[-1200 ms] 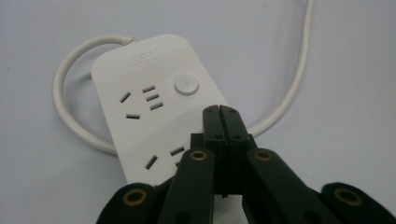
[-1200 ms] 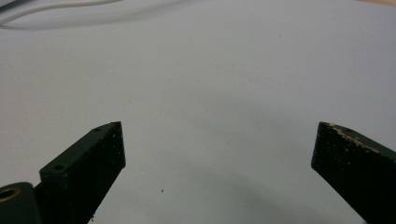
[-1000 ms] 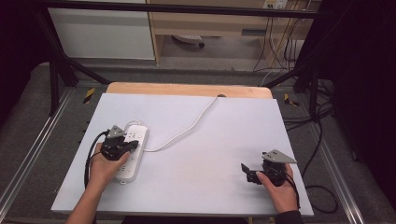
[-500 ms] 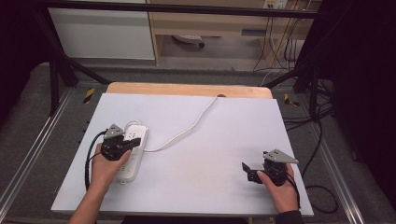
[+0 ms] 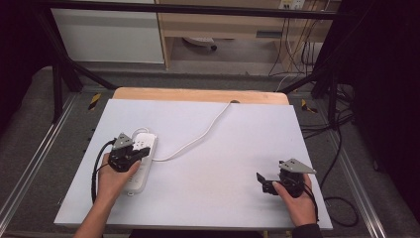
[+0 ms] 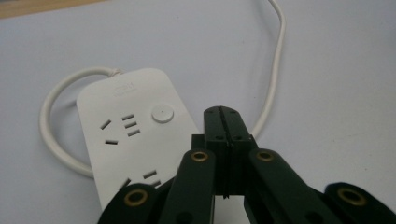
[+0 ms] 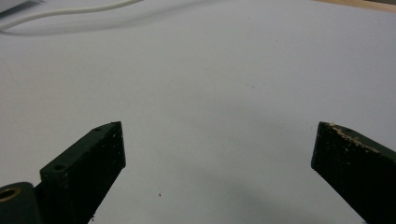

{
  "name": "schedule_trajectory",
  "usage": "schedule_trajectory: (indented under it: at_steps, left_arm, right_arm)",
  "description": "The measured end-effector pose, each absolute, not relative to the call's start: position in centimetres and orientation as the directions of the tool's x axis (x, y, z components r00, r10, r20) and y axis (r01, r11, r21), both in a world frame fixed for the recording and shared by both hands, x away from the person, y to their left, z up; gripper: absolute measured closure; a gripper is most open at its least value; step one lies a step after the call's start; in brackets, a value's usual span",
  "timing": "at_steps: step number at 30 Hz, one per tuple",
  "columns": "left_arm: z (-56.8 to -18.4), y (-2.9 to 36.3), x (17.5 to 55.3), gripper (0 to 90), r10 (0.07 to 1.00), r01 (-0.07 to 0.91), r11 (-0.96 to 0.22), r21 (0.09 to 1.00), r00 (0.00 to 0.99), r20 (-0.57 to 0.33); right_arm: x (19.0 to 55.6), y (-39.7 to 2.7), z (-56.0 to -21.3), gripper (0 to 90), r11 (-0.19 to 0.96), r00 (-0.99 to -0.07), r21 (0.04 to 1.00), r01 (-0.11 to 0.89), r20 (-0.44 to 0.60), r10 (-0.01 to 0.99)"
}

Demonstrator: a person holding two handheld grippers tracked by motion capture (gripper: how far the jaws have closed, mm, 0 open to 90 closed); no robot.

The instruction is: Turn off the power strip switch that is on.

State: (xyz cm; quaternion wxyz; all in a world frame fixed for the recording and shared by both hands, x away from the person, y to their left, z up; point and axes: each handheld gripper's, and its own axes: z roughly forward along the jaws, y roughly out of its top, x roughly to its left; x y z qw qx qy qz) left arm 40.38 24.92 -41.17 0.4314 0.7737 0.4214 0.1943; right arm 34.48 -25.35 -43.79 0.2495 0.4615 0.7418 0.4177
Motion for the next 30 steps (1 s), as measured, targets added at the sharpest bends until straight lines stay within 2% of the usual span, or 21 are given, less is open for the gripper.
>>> schedule_trajectory:
  at_steps: [2,3,6,7,9,13,16,17,19,30]
  left_arm:
    - [-41.0,25.0,40.3,64.5,0.819,0.481,-0.252,0.839,0.568,-0.079]
    - [-41.0,25.0,40.3,64.5,0.817,0.475,-0.243,0.846,0.571,-0.086]
    - [-40.8,25.3,40.3,50.3,0.813,0.472,-0.192,0.86,0.568,-0.13]
    - [-40.7,25.4,40.3,50.3,0.806,0.478,-0.174,0.861,0.572,-0.154]
    - [-40.6,25.6,40.2,42.2,0.797,0.482,-0.151,0.863,0.575,-0.182]
    - [-40.0,26.2,39.8,28.0,0.815,0.463,-0.119,0.878,0.551,-0.18]
    - [-39.5,26.6,39.7,12.1,0.814,0.478,-0.085,0.874,0.539,-0.215]
    - [-39.4,26.7,39.6,9.2,0.816,0.482,-0.082,0.873,0.535,-0.219]
    - [-39.3,26.8,39.4,6.1,0.825,0.485,-0.079,0.871,0.522,-0.216]
    - [-38.9,27.1,37.9,9.0,0.848,0.485,-0.103,0.869,0.5,-0.178]
  right_arm:
    - [34.5,-25.4,-43.7,3.8,0.223,-0.448,0.852,0.474,0.016,0.894]
    - [34.5,-25.4,-43.7,3.8,0.223,-0.448,0.852,0.474,0.016,0.894]
    - [34.4,-25.4,-43.7,3.8,0.225,-0.448,0.853,0.471,0.012,0.894]
    - [34.4,-25.4,-43.7,3.8,0.225,-0.448,0.853,0.471,0.012,0.894]
    - [34.4,-25.5,-43.7,3.7,0.221,-0.445,0.854,0.471,0.014,0.895]
    - [34.5,-25.6,-43.6,3.7,0.22,-0.446,0.856,0.467,0.013,0.895]
    - [34.4,-25.5,-43.5,3.7,0.219,-0.446,0.858,0.465,0.014,0.895]
    - [34.4,-25.5,-43.5,3.7,0.221,-0.448,0.859,0.462,0.011,0.894]
    - [34.4,-25.6,-43.4,3.7,0.219,-0.45,0.86,0.461,0.014,0.893]
    - [34.4,-25.8,-43.3,3.6,0.217,-0.45,0.867,0.45,0.01,0.893]
